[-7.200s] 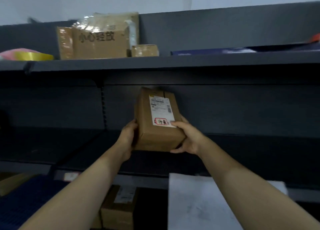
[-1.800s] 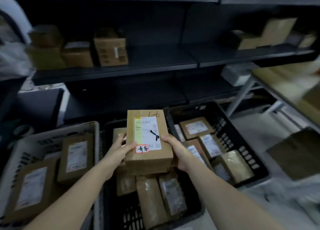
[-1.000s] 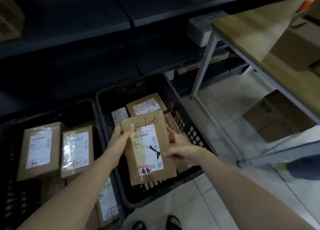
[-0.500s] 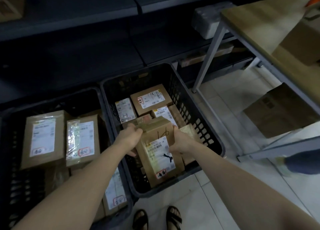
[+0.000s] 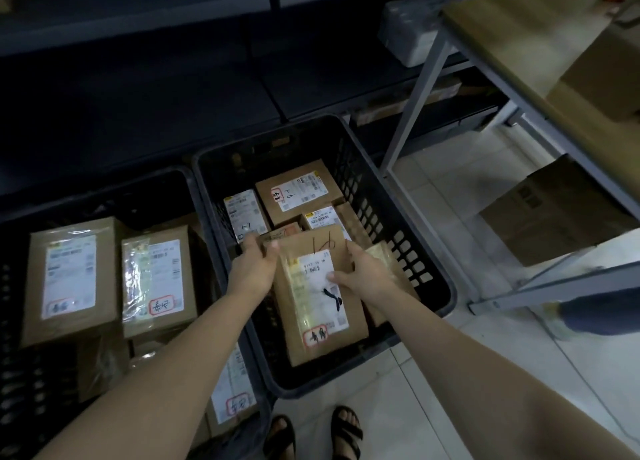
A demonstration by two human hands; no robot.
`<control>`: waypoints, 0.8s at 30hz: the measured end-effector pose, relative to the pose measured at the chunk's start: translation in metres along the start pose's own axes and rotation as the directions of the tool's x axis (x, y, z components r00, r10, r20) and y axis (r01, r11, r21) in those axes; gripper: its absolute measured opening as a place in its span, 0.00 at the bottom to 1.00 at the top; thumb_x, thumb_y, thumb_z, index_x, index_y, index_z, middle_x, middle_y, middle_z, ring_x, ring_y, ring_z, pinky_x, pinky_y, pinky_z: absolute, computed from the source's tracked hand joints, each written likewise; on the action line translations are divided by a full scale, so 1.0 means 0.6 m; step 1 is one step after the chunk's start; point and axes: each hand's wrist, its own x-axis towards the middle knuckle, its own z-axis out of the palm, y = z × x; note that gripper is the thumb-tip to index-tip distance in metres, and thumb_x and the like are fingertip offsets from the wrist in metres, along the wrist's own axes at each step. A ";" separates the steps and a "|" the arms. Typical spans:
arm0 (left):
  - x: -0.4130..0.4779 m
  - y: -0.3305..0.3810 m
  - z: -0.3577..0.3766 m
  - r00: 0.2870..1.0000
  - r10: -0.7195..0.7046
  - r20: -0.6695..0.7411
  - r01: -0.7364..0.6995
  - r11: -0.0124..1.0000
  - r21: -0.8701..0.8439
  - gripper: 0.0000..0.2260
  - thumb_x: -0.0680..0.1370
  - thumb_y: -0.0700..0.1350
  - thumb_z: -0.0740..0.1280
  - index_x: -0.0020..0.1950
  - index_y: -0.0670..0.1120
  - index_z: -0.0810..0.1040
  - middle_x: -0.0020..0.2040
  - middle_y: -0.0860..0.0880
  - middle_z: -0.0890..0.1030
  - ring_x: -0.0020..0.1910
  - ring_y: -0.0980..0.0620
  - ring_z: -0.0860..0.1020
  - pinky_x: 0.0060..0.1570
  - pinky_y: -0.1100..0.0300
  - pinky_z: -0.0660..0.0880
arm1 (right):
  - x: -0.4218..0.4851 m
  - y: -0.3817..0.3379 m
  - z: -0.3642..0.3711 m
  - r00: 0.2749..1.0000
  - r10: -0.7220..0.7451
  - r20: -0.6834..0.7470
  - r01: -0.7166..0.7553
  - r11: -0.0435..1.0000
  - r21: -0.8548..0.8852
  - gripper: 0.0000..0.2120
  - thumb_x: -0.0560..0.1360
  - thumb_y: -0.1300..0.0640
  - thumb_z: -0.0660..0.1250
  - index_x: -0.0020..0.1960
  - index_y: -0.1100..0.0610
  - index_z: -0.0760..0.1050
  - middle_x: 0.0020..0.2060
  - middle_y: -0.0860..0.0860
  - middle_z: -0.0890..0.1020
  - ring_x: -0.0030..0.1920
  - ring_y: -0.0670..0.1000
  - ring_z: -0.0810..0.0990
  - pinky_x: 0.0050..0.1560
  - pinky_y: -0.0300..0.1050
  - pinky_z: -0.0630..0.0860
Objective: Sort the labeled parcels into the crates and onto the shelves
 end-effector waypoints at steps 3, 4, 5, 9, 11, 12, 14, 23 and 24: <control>0.011 0.028 -0.008 0.996 0.085 -0.015 -0.086 0.994 -0.067 0.23 0.81 0.52 0.59 0.73 0.48 0.58 0.63 0.43 0.74 0.52 0.46 0.75 0.51 0.56 0.73 | 0.005 -0.021 0.003 0.995 0.026 -0.101 -0.007 0.984 0.180 0.29 0.77 0.55 0.68 0.74 0.52 0.62 0.64 0.49 0.77 0.64 0.53 0.75 0.63 0.53 0.73; 0.015 0.036 -0.009 0.994 0.106 -0.004 -0.106 0.992 -0.073 0.24 0.81 0.50 0.60 0.74 0.48 0.56 0.63 0.44 0.74 0.50 0.48 0.74 0.50 0.58 0.71 | 0.008 -0.028 0.004 0.992 0.030 -0.119 -0.005 0.979 0.205 0.29 0.77 0.56 0.68 0.75 0.52 0.61 0.65 0.49 0.77 0.65 0.52 0.75 0.63 0.52 0.73; 0.019 0.042 -0.011 0.993 0.118 0.008 -0.117 0.990 -0.072 0.26 0.80 0.47 0.61 0.75 0.49 0.55 0.63 0.46 0.74 0.49 0.50 0.73 0.49 0.59 0.70 | 0.012 -0.034 0.005 0.991 0.037 -0.130 -0.008 0.976 0.216 0.29 0.77 0.56 0.67 0.75 0.52 0.60 0.65 0.49 0.76 0.65 0.53 0.75 0.64 0.52 0.73; 0.041 0.037 -0.015 0.996 0.086 0.036 -0.086 0.996 -0.022 0.36 0.79 0.43 0.63 0.78 0.50 0.43 0.67 0.45 0.72 0.58 0.45 0.75 0.53 0.55 0.72 | 0.032 -0.055 0.007 0.986 0.074 -0.151 -0.043 0.980 0.197 0.32 0.79 0.57 0.65 0.78 0.53 0.55 0.70 0.52 0.72 0.69 0.55 0.71 0.66 0.54 0.70; 0.052 0.025 -0.012 0.995 0.087 0.052 -0.085 0.996 -0.033 0.40 0.78 0.43 0.64 0.77 0.52 0.36 0.69 0.45 0.70 0.60 0.44 0.75 0.53 0.55 0.73 | 0.042 -0.064 0.007 0.987 0.066 -0.146 -0.040 0.984 0.175 0.30 0.78 0.58 0.65 0.77 0.54 0.57 0.69 0.53 0.72 0.68 0.55 0.71 0.65 0.52 0.70; 0.057 0.021 -0.011 0.993 0.102 0.050 -0.100 0.994 -0.050 0.41 0.78 0.43 0.65 0.77 0.52 0.37 0.70 0.45 0.68 0.62 0.44 0.73 0.56 0.55 0.73 | 0.047 -0.070 0.008 0.990 0.049 -0.135 -0.026 0.985 0.168 0.28 0.79 0.59 0.65 0.76 0.55 0.60 0.68 0.53 0.73 0.67 0.54 0.72 0.64 0.50 0.71; 0.070 0.017 -0.007 0.990 0.132 0.042 -0.132 0.991 -0.009 0.40 0.76 0.43 0.67 0.78 0.51 0.43 0.74 0.43 0.58 0.70 0.41 0.65 0.66 0.50 0.67 | 0.059 -0.081 0.016 0.997 0.013 -0.074 -0.001 0.986 0.164 0.24 0.79 0.61 0.64 0.73 0.56 0.64 0.65 0.52 0.76 0.66 0.54 0.74 0.61 0.45 0.71; 0.131 0.025 0.000 0.962 0.128 0.241 -0.250 0.766 0.592 0.36 0.76 0.54 0.66 0.78 0.55 0.48 0.77 0.45 0.40 0.76 0.42 0.40 0.74 0.46 0.49 | 0.151 -0.101 0.016 0.987 -0.079 0.137 0.055 0.984 0.170 0.21 0.81 0.60 0.60 0.73 0.58 0.66 0.67 0.54 0.74 0.68 0.55 0.70 0.64 0.45 0.67; 0.138 0.028 0.002 0.958 0.127 0.255 -0.263 0.741 0.617 0.37 0.76 0.55 0.66 0.77 0.56 0.48 0.78 0.45 0.41 0.76 0.42 0.41 0.74 0.46 0.49 | 0.167 -0.098 0.008 0.990 -0.083 0.114 0.065 0.987 0.148 0.19 0.81 0.59 0.61 0.72 0.58 0.68 0.66 0.55 0.75 0.67 0.55 0.72 0.62 0.44 0.69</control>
